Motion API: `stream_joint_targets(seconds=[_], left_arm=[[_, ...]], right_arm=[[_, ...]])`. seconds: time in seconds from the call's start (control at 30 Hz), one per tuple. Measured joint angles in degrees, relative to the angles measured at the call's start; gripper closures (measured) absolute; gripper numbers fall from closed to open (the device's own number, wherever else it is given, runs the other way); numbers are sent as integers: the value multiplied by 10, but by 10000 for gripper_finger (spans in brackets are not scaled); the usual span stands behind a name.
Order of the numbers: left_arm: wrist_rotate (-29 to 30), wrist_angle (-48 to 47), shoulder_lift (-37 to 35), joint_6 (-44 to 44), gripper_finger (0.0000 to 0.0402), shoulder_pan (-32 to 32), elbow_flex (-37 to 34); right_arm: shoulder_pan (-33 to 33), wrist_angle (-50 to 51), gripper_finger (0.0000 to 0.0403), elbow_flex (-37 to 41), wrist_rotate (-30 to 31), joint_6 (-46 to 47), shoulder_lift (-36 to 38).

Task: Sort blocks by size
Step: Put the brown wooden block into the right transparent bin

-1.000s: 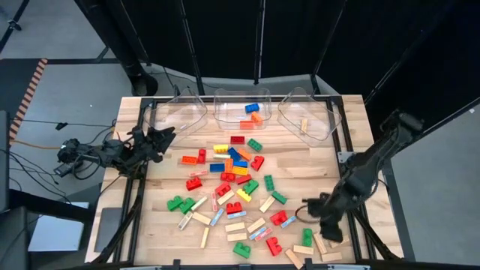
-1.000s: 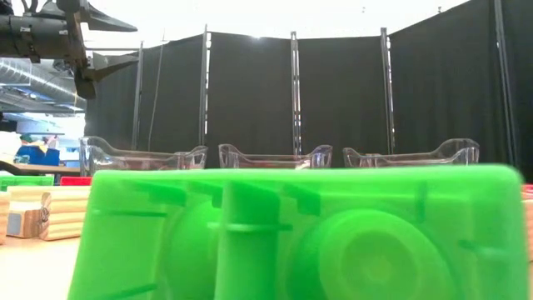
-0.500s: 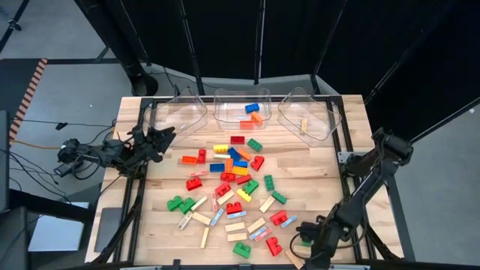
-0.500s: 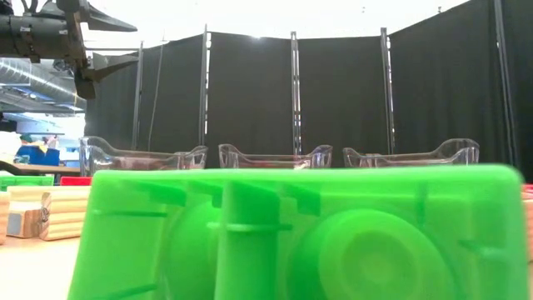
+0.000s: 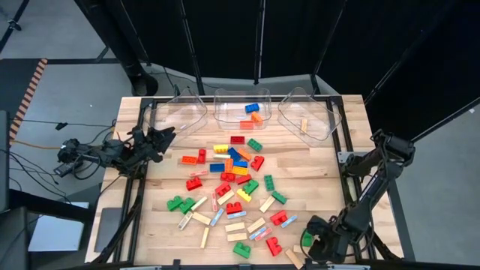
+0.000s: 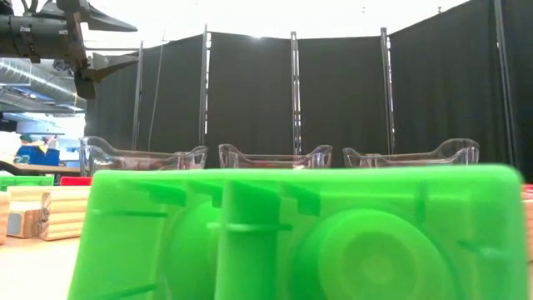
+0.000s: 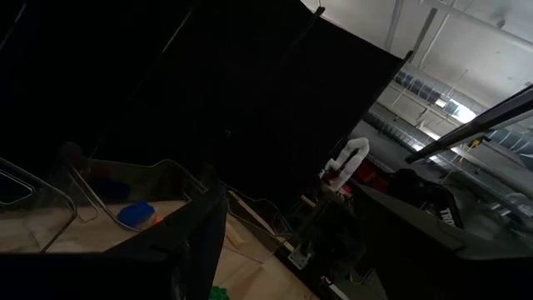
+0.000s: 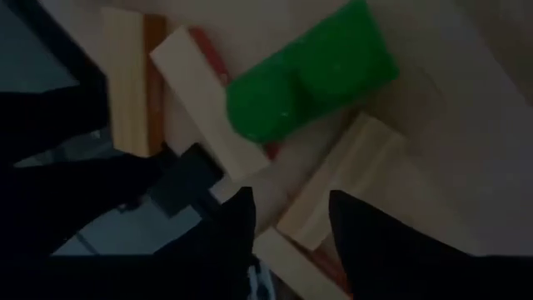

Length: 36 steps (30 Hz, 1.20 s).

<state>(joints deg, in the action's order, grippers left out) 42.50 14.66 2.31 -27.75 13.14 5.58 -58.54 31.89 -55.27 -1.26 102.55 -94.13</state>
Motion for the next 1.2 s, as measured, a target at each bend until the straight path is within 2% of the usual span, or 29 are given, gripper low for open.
stream_joint_targets(seconds=[0.23, 0.37, 0.53, 1.2], left_arm=[[0, 0, 0, 1, 133, 0, 0], [0, 0, 0, 1, 133, 0, 0], [0, 0, 0, 2, 133, 0, 0], [5, 0, 0, 1, 133, 0, 0]], right_arm=[[0, 100, 155, 0, -8, 57, 0], [1, 91, 129, 0, -13, 60, 1], [1, 49, 126, 0, -13, 60, -1], [10, 23, 135, 44, -2, 96, -4]])
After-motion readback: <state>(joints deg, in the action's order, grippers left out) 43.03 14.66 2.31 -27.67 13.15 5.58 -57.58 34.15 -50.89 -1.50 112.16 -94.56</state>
